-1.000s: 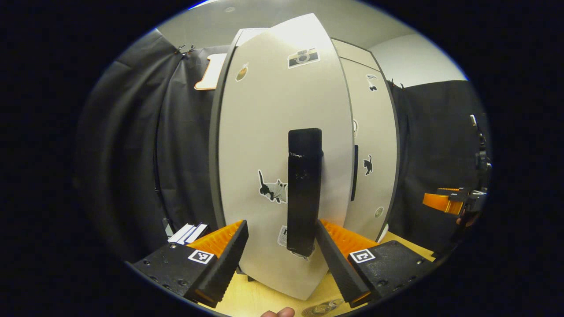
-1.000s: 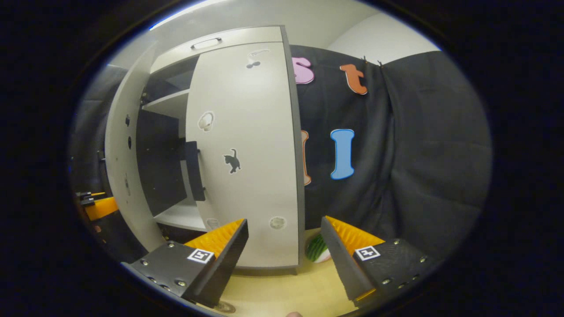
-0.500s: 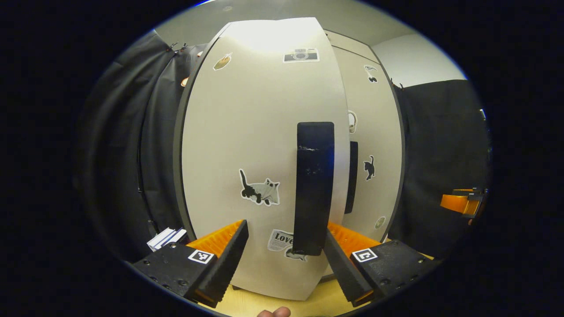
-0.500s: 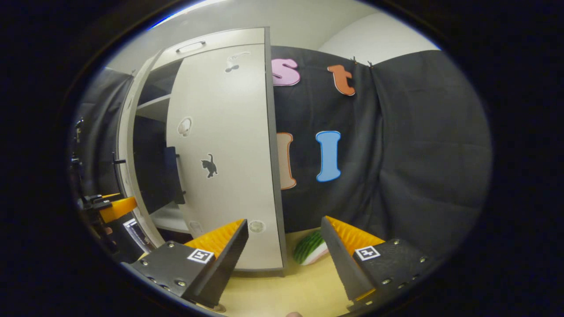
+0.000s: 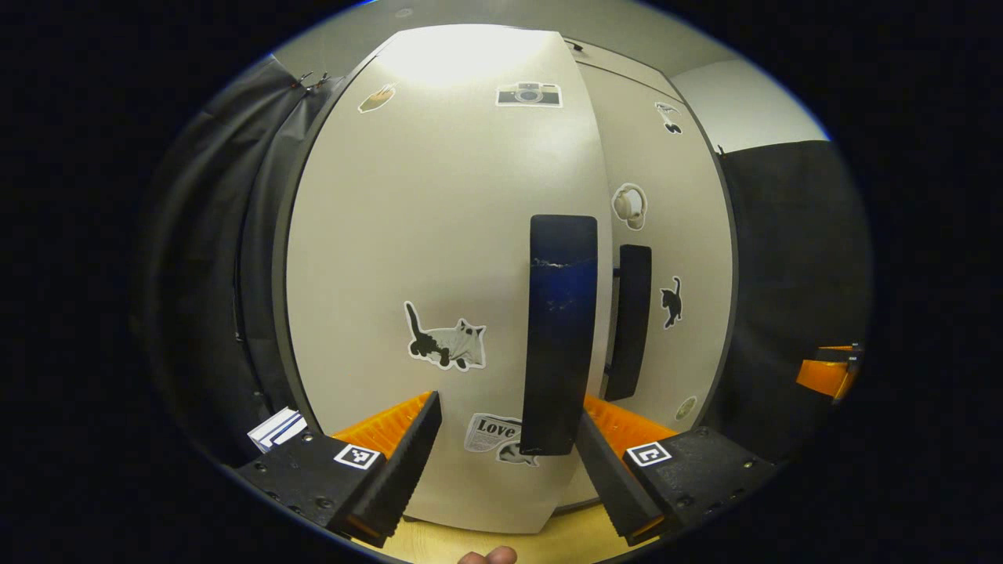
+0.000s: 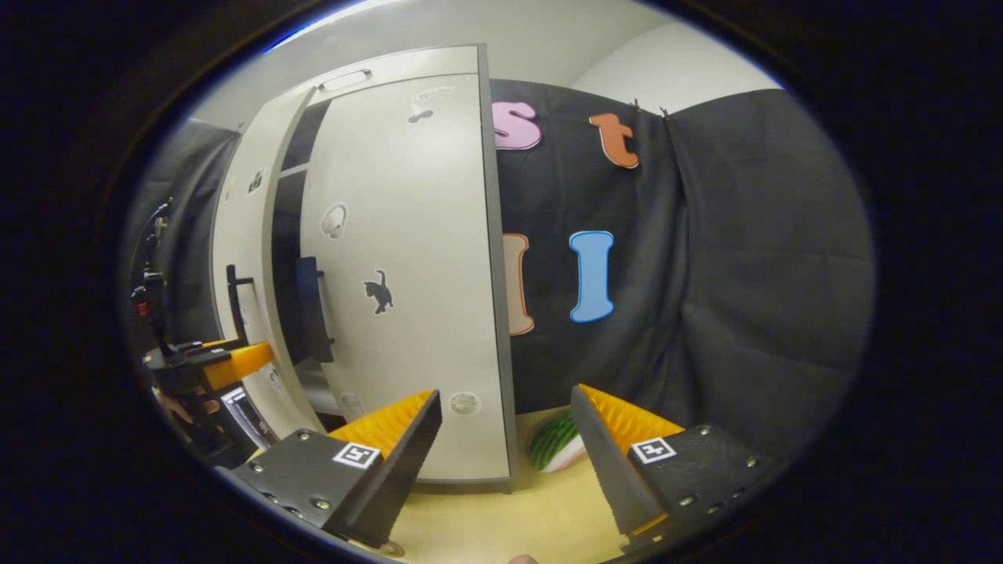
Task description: Grasp the bottle in the cabinet with the left hand and place it on the coaster, then close the right door with the right hand and the left door with the left hand.
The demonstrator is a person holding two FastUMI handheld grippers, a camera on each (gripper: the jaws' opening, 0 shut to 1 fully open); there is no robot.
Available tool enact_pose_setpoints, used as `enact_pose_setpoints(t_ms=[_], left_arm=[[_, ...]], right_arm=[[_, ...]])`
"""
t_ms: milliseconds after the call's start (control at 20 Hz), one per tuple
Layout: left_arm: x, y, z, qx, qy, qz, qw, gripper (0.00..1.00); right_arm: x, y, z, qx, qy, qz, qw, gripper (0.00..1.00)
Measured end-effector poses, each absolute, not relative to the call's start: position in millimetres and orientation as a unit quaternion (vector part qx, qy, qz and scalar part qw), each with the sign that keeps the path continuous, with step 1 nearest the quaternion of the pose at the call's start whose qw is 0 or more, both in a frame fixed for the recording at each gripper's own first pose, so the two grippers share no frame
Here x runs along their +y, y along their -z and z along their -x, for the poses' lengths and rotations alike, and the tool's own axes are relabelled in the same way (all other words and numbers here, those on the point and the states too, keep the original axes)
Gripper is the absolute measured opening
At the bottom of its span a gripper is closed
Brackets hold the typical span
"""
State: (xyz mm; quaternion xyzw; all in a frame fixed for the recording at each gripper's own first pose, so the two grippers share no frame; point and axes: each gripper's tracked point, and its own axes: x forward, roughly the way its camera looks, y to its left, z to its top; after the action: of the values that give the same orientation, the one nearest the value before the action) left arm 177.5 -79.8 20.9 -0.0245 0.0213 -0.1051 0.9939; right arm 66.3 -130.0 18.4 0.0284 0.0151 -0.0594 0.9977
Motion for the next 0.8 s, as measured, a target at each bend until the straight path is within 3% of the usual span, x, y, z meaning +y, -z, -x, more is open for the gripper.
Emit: enact_pose_setpoints(t_ms=[800], left_arm=[[-81.4,-22.7,-197.7,0.016,0.052,0.010,0.998,0.99]], right_arm=[[-107.3,-2.6,-58.8,0.035,0.036,-0.033,0.998,1.00]])
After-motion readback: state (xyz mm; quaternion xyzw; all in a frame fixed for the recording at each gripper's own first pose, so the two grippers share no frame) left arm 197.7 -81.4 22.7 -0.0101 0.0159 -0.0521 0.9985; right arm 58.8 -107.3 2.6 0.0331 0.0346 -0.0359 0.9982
